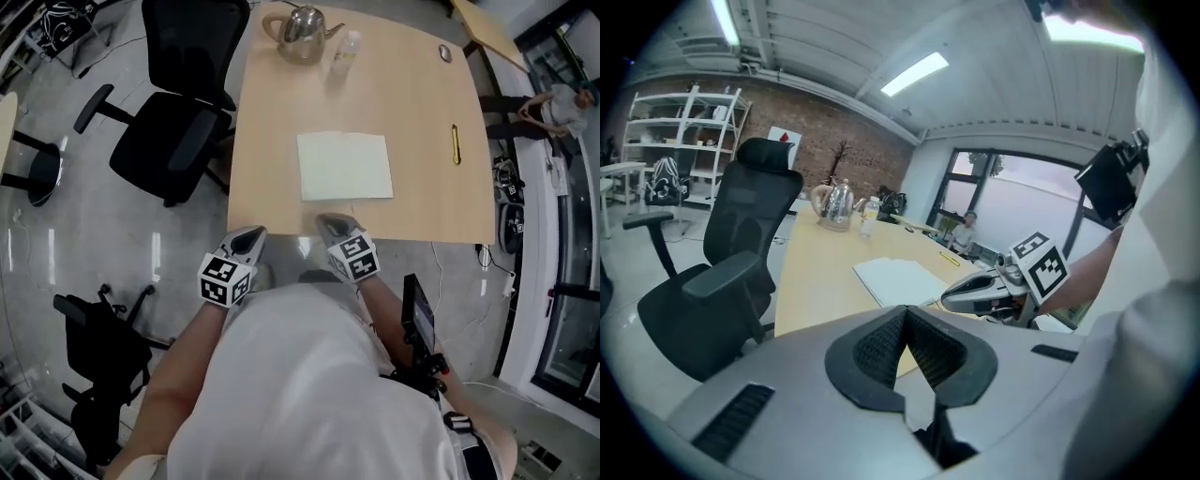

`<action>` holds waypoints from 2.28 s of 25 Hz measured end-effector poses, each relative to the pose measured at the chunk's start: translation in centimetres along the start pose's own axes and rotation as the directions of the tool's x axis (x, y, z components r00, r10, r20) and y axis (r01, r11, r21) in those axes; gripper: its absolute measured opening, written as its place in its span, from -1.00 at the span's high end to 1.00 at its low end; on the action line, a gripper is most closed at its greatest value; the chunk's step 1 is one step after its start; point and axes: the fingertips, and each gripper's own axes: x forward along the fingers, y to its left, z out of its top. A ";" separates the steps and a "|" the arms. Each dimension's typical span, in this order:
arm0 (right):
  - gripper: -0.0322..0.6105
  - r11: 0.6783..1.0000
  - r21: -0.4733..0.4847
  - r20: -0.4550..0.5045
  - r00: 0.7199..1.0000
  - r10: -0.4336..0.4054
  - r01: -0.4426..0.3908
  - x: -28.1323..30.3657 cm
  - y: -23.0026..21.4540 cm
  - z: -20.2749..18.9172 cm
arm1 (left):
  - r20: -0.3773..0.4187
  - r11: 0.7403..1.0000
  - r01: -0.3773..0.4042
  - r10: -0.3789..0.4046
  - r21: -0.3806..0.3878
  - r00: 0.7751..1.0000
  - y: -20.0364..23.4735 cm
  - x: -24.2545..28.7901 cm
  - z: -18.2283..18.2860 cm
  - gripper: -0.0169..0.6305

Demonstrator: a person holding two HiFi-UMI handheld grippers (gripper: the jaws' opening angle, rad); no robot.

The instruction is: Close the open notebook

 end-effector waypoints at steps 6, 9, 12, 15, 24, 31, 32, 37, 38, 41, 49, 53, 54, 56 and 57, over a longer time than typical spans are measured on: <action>0.84 0.970 -0.238 -0.136 0.990 0.023 -0.055 3.9 -1.8 -0.5 | 0.006 0.993 -0.087 0.088 -0.078 0.996 0.3 -0.1 -0.9 0.93; 0.84 0.934 -0.346 -0.181 0.983 0.025 -0.087 5.5 -2.2 -0.5 | 0.009 0.984 -0.131 0.133 -0.124 0.991 0.7 -0.6 -1.7 0.93; 0.84 0.904 -0.412 -0.220 0.975 0.022 -0.113 6.9 -2.5 -0.8 | 0.013 0.970 -0.171 0.175 -0.171 0.984 1.2 -1.2 -2.8 0.93; 0.78 0.904 -0.401 -0.273 0.961 0.039 -0.150 8.1 -2.5 -1.5 | 0.016 0.958 -0.202 0.210 -0.205 0.978 1.7 -1.9 -3.4 0.93; 0.62 0.903 -0.401 -0.387 0.922 -0.012 -0.156 9.6 -2.7 -3.3 | 0.025 0.940 -0.237 0.250 -0.244 0.968 2.5 -2.9 -3.6 0.93; 0.75 0.922 -0.352 -0.414 0.910 -0.001 -0.159 9.9 -2.7 -3.9 | 0.019 0.944 -0.236 0.247 -0.231 0.969 2.6 -3.4 -3.7 0.93; 0.78 0.924 -0.345 -0.415 0.910 0.005 -0.163 9.9 -2.6 -4.1 | 0.020 0.945 -0.235 0.246 -0.227 0.969 2.6 -3.3 -3.6 0.93; 0.83 0.940 -0.290 -0.410 0.911 0.047 -0.179 10.0 -2.5 -4.1 | 0.025 0.954 -0.222 0.232 -0.201 0.972 2.4 -2.9 -2.7 0.93; 0.84 0.943 -0.278 -0.404 0.913 0.055 -0.180 9.9 -2.6 -4.0 | 0.026 0.956 -0.219 0.229 -0.197 0.973 2.4 -2.8 -2.6 0.93; 0.85 0.950 -0.260 -0.371 0.926 0.068 -0.174 9.4 -2.6 -3.5 | 0.025 0.960 -0.212 0.220 -0.184 0.975 2.4 -2.6 -2.3 0.93; 0.85 0.977 -0.176 -0.219 0.973 0.078 -0.118 6.8 -2.7 -0.4 | 0.019 0.977 -0.164 0.168 -0.136 0.986 1.9 -1.3 -1.3 0.93; 0.85 0.988 -0.140 -0.114 0.992 0.045 -0.061 5.0 -3.7 1.4 | 0.017 0.986 -0.131 0.134 -0.101 0.991 1.5 -0.2 -0.4 0.93; 0.85 0.991 -0.127 -0.087 0.996 0.031 -0.042 4.6 -4.1 1.8 | 0.016 0.988 -0.123 0.125 -0.091 0.992 1.4 0.1 -0.1 0.93; 0.85 0.996 -0.090 -0.038 0.999 0.009 -0.013 3.5 -4.9 2.6 | 0.014 0.992 -0.105 0.106 -0.073 0.994 1.1 0.7 0.3 0.93; 0.85 0.998 -0.069 -0.015 1.000 0.001 -0.002 2.9 -5.4 2.8 | 0.012 0.993 -0.096 0.097 -0.064 0.995 1.0 1.0 0.5 0.93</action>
